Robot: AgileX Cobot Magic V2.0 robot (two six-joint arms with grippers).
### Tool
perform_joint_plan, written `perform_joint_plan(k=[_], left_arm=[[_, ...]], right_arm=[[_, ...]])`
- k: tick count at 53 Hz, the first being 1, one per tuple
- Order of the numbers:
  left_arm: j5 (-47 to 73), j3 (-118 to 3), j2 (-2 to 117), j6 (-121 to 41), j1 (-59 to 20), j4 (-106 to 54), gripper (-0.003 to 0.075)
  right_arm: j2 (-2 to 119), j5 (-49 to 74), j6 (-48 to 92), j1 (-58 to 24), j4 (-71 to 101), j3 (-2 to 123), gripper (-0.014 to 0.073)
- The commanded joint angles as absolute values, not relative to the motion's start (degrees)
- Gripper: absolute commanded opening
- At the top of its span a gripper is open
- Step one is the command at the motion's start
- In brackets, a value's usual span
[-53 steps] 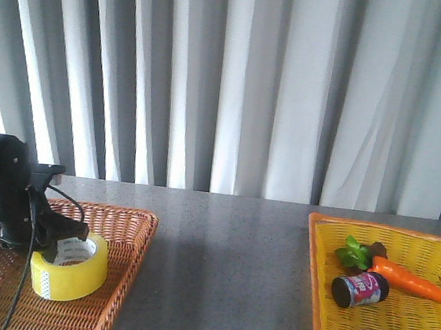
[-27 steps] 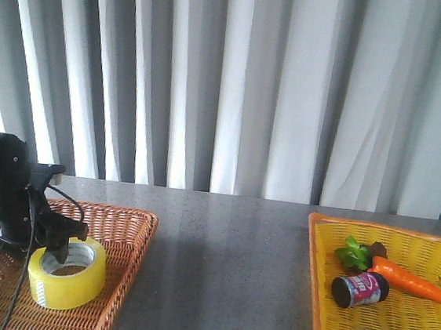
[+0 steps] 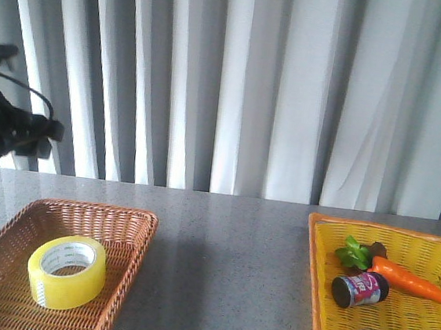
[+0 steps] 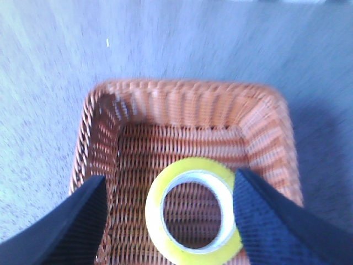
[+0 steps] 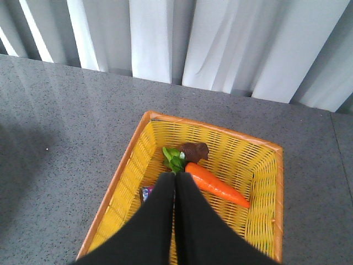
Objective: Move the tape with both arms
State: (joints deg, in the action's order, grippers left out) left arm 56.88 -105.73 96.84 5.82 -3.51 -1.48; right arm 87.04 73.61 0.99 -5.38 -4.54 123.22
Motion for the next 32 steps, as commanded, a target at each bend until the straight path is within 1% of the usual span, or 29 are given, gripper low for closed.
perform_joint_plan(k=[1, 4, 7, 18, 32], left_arm=[[52.04, -107.69, 88.03, 6.42, -3.31, -3.58, 0.04], [50.8, -107.69, 84.66, 6.42, -3.31, -4.56, 0.0359], [49.15, -107.69, 81.38, 6.37, -3.31, -5.17, 0.0293], [46.94, -107.69, 73.36, 6.37, -3.31, -4.65, -0.0009], [48.68, -107.69, 71.78, 3.79, -3.31, -4.73, -0.0008]], right_arm=[[85.28, 70.85, 1.08, -5.17, -5.01, 124.61, -0.0009], [85.28, 70.85, 1.08, -5.17, -5.01, 124.61, -0.0009], [85.28, 70.85, 1.08, -5.17, -5.01, 124.61, -0.0009], [85.28, 70.85, 1.08, -5.17, -5.01, 124.61, -0.0009], [85.28, 70.85, 1.08, -5.17, -5.01, 124.61, -0.0009]])
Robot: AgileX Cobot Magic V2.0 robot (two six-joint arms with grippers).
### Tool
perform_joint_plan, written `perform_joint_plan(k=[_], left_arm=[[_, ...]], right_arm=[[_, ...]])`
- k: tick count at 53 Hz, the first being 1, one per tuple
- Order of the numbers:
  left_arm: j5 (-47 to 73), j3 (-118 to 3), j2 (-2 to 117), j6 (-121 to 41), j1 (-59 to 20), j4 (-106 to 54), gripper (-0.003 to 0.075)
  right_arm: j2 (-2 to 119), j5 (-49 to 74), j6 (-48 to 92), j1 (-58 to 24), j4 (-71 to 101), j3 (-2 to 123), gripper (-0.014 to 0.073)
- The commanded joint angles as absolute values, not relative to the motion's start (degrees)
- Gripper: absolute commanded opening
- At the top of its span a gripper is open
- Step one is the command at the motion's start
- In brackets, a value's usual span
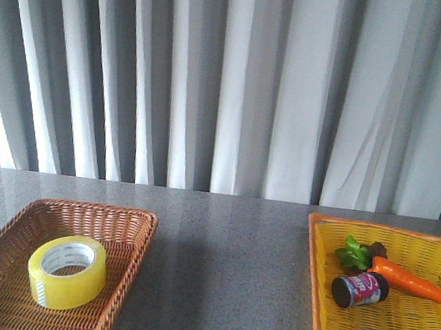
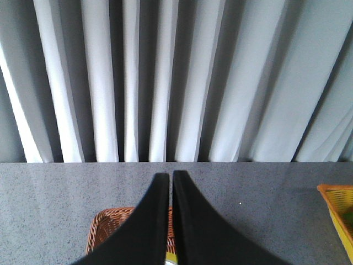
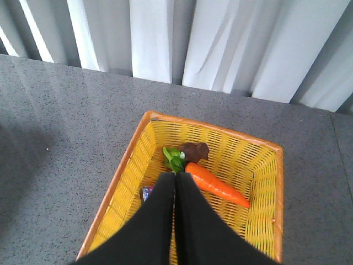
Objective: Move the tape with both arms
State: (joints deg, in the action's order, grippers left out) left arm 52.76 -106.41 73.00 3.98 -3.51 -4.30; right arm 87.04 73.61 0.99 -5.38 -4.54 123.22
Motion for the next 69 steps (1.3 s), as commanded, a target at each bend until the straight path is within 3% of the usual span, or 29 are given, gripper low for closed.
perform_joint_plan(k=[1, 47, 56, 69], left_arm=[[48.55, -107.69, 71.78, 3.79, -3.31, -4.73, -0.0008], [49.14, -105.8, 67.95, 1.79, -3.31, -1.03, -0.0006], [41.58, -88.0, 54.12, 1.86, -3.31, 3.09, -0.0006], [18.16, -45.89, 26.5, 1.97, -3.31, 5.47, -0.0006]], right_arm=[[85.28, 70.85, 1.08, -5.17, -5.01, 124.61, -0.0009], [85.28, 70.85, 1.08, -5.17, -5.01, 124.61, -0.0009], [85.28, 70.85, 1.08, -5.17, -5.01, 124.61, -0.0009], [85.28, 70.85, 1.08, -5.17, -5.01, 124.61, -0.0009]])
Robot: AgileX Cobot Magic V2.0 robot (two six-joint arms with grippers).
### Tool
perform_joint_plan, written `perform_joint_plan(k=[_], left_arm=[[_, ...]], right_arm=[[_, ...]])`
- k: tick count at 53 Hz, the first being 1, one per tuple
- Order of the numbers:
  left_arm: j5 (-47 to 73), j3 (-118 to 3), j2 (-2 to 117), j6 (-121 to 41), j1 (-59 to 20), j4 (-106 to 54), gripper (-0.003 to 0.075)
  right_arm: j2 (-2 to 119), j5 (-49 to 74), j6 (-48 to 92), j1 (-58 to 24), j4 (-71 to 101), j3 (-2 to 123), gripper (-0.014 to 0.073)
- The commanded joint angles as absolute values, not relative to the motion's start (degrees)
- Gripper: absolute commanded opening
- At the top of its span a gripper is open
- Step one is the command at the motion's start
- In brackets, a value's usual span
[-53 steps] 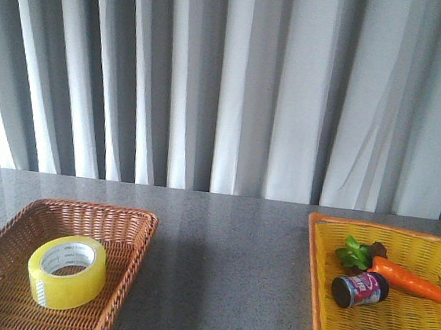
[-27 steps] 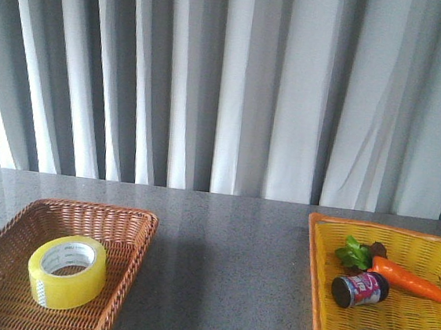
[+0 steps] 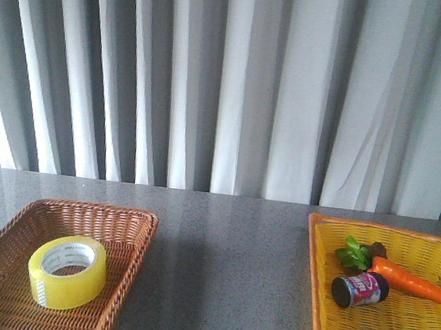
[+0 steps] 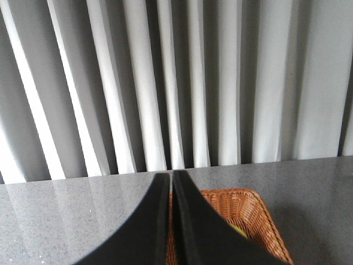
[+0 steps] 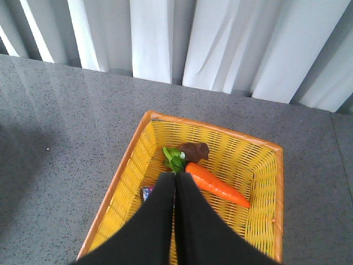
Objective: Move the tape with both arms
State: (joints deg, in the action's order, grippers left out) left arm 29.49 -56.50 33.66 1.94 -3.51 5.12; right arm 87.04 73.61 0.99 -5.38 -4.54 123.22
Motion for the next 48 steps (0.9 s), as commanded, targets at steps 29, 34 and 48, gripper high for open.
perform_joint_plan(k=[29, 34, 48], left_arm=[[9.74, -3.31, -1.63, 2.26, -0.3, 3.33, -0.0006], [3.37, 0.46, -1.63, 2.33, 0.67, 1.99, -0.0006], [4.31, 0.25, -1.63, 0.98, 0.66, 0.58, -0.0006]], right_arm=[[85.57, 71.21, 1.08, -5.17, -5.01, 124.61, -0.0009], [85.62, 71.38, 1.08, -5.17, -5.01, 124.61, -0.0009], [85.75, 71.37, 1.08, -5.17, -5.01, 124.61, -0.0009]])
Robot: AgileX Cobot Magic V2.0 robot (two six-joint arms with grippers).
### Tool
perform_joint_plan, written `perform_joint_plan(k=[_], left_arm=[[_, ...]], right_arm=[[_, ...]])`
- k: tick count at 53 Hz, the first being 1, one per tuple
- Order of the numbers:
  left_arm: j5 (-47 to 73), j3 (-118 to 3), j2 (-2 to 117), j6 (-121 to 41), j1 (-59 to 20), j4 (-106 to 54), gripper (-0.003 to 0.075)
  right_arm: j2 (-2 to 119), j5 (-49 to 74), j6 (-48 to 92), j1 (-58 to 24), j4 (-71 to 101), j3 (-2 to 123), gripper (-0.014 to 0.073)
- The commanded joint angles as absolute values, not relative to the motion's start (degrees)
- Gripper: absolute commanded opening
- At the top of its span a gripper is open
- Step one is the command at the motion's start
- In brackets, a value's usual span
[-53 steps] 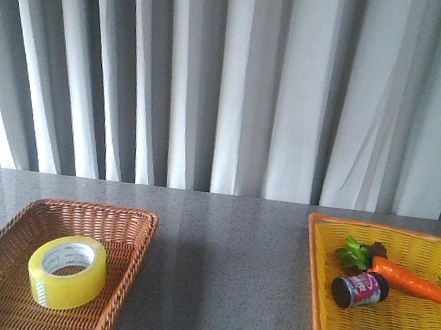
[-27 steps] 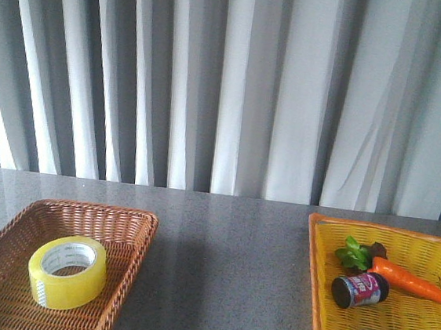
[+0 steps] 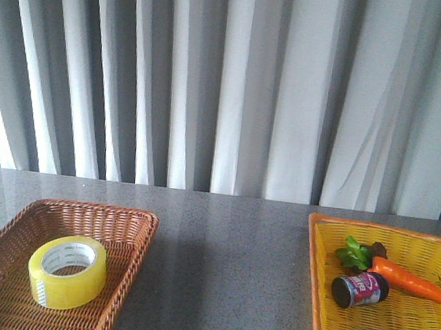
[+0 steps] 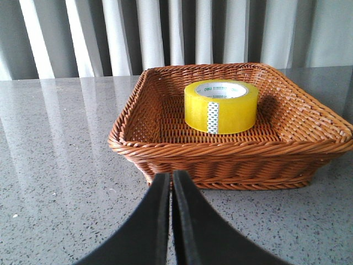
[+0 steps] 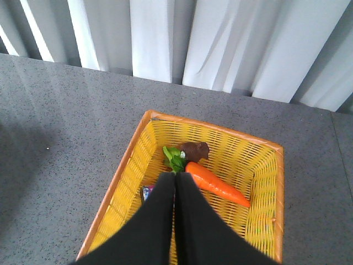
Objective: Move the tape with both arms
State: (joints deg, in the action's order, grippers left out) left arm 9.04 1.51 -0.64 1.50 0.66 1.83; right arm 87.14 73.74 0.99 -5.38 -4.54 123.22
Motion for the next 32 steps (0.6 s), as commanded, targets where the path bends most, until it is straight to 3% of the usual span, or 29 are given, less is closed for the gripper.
perform_joint_plan(k=[1, 32], left_arm=[[4.31, 0.25, -1.63, 0.92, 0.49, 0.0, -0.0006], [4.31, 0.2, -1.63, 0.77, 0.43, -2.19, -0.0006]], right_arm=[[85.75, 71.37, 1.08, -5.17, -5.01, 124.61, -0.0009], [85.75, 71.79, 1.08, -5.17, -5.01, 124.61, -0.0009]])
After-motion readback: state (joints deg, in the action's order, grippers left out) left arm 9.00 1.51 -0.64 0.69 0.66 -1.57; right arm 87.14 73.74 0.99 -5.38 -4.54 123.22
